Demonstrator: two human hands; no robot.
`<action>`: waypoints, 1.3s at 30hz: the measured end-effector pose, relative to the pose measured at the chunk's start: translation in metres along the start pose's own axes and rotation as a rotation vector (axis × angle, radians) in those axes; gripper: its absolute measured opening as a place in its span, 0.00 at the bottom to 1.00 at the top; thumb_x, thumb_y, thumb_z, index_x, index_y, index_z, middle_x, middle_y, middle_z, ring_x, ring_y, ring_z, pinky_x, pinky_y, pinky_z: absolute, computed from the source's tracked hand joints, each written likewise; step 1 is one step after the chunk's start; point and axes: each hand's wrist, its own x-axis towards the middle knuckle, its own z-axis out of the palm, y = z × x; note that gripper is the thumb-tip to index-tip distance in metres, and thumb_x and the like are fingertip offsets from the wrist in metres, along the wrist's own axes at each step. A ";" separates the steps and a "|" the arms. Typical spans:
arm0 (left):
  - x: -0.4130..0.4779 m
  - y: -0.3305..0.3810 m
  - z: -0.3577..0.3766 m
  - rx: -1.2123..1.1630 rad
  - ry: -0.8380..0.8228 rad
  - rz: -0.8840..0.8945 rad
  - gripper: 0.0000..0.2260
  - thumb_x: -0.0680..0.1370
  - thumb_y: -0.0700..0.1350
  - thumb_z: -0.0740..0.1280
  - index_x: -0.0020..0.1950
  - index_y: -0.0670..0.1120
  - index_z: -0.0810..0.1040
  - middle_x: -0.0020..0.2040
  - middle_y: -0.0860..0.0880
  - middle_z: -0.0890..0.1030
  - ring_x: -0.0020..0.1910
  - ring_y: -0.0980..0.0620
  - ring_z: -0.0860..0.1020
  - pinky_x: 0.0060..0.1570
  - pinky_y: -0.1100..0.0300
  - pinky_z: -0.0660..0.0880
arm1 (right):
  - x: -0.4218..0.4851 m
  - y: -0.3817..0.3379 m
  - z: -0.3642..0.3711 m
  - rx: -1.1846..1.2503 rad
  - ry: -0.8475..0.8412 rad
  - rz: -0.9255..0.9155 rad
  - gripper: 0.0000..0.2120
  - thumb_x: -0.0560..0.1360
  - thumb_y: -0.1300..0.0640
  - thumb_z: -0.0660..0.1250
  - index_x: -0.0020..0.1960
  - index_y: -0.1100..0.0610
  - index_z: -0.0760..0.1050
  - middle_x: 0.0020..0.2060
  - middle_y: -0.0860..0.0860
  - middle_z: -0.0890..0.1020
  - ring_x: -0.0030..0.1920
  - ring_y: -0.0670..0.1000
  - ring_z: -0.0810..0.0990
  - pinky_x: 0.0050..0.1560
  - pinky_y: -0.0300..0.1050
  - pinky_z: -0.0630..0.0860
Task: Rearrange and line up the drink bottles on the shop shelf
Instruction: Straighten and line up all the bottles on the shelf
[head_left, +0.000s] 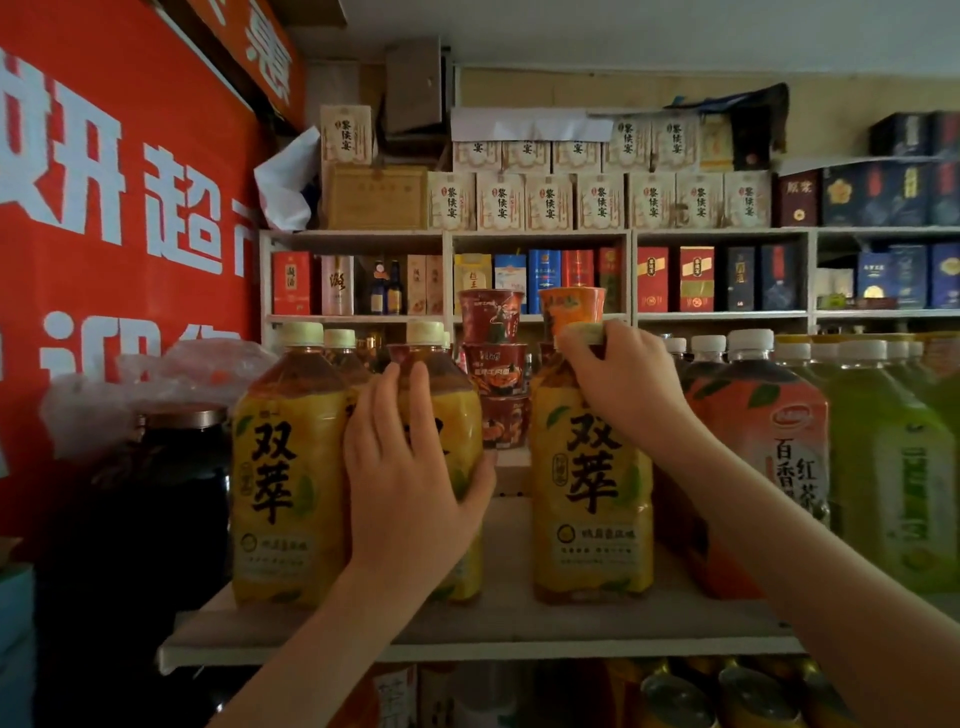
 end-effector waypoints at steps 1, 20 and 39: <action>0.000 0.000 0.001 -0.002 0.008 0.001 0.36 0.75 0.62 0.57 0.73 0.37 0.61 0.70 0.34 0.65 0.69 0.36 0.65 0.67 0.42 0.65 | 0.000 -0.004 0.005 0.001 -0.001 -0.008 0.17 0.77 0.42 0.59 0.42 0.56 0.72 0.34 0.48 0.77 0.31 0.44 0.76 0.27 0.35 0.67; 0.008 0.004 -0.006 0.146 -0.065 0.253 0.36 0.75 0.70 0.49 0.74 0.47 0.65 0.74 0.41 0.64 0.75 0.41 0.56 0.70 0.37 0.44 | 0.038 0.003 -0.011 -0.069 -0.147 -0.062 0.14 0.81 0.51 0.55 0.52 0.59 0.74 0.42 0.52 0.80 0.36 0.47 0.77 0.35 0.40 0.72; 0.116 -0.015 -0.044 -0.003 -0.282 0.485 0.37 0.68 0.74 0.49 0.69 0.56 0.70 0.68 0.54 0.73 0.69 0.55 0.66 0.69 0.51 0.37 | 0.079 0.001 0.015 -0.184 -0.534 0.002 0.08 0.77 0.60 0.63 0.50 0.66 0.76 0.38 0.54 0.79 0.31 0.46 0.76 0.30 0.35 0.73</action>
